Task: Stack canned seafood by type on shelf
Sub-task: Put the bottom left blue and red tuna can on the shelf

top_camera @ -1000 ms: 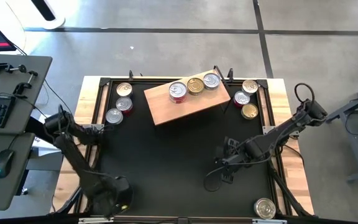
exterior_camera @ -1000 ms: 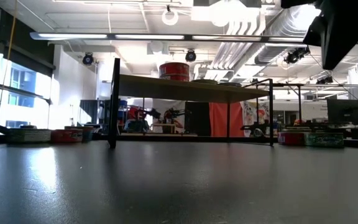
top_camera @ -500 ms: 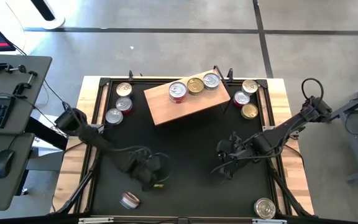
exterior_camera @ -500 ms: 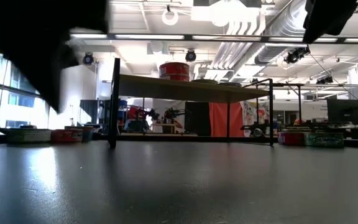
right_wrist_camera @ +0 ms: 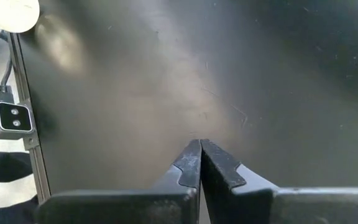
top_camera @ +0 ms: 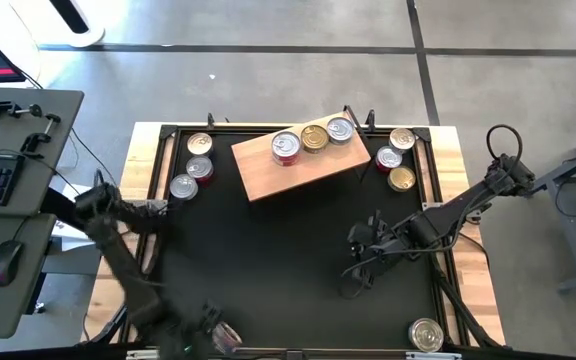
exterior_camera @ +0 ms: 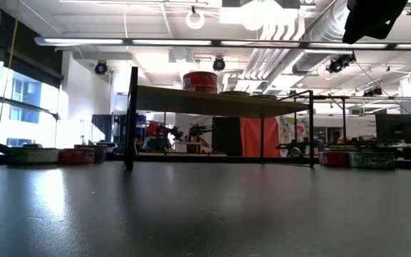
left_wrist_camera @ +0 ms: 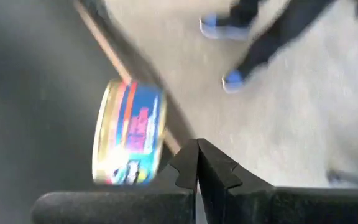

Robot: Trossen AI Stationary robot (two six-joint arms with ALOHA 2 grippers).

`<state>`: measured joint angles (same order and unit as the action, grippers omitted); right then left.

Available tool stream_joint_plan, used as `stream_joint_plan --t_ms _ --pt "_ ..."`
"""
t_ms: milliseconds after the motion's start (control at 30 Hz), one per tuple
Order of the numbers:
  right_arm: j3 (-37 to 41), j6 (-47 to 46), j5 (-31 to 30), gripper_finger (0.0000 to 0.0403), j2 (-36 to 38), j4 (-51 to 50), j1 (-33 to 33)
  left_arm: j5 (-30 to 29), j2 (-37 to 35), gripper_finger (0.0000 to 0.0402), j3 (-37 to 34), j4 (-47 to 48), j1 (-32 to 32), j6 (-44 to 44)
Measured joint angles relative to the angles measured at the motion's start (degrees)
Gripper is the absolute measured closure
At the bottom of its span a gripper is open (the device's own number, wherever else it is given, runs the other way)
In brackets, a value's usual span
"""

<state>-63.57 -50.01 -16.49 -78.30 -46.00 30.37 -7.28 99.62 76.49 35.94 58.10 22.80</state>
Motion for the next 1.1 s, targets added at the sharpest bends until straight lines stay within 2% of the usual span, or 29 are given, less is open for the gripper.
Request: stream_joint_plan --t_ms 100,233,433,633,733,867,967,1100 --pt "0.0 1.64 -0.07 0.0403 -0.01 0.0 0.0 -0.63 2.8 0.0401 0.21 -6.38 1.65 1.84" --pt "0.0 2.93 -1.78 0.0403 -0.02 -0.51 0.0 0.6 10.16 0.0401 0.43 -7.6 -0.19 -0.53" --pt "0.0 2.61 -1.95 0.0403 -0.02 -0.49 0.0 -6.45 15.93 0.0401 4.21 -2.77 -5.04 3.1" --pt "0.0 5.51 -0.68 0.0403 -0.02 1.57 0.0 -8.37 13.57 0.0401 4.24 -1.99 -7.15 0.97" --pt "0.0 7.42 0.49 0.0403 -0.28 5.51 0.0 -10.29 9.77 0.0401 4.25 1.2 -7.76 1.51" --pt "-0.01 4.14 0.81 0.0395 -2.45 11.77 0.0 -12.98 3.85 0.0401 4.3 6.42 -8.26 2.59" --pt "0.0 3.83 5.59 0.0363 -6.05 20.52 0.0 -15.96 0.84 0.0401 4.15 9.16 -8.24 2.54" --pt "-0.05 7.79 11.9 0.0295 -11.72 34.32 0.02 -14.46 0.47 0.0401 3.91 9.37 -8.34 0.85"
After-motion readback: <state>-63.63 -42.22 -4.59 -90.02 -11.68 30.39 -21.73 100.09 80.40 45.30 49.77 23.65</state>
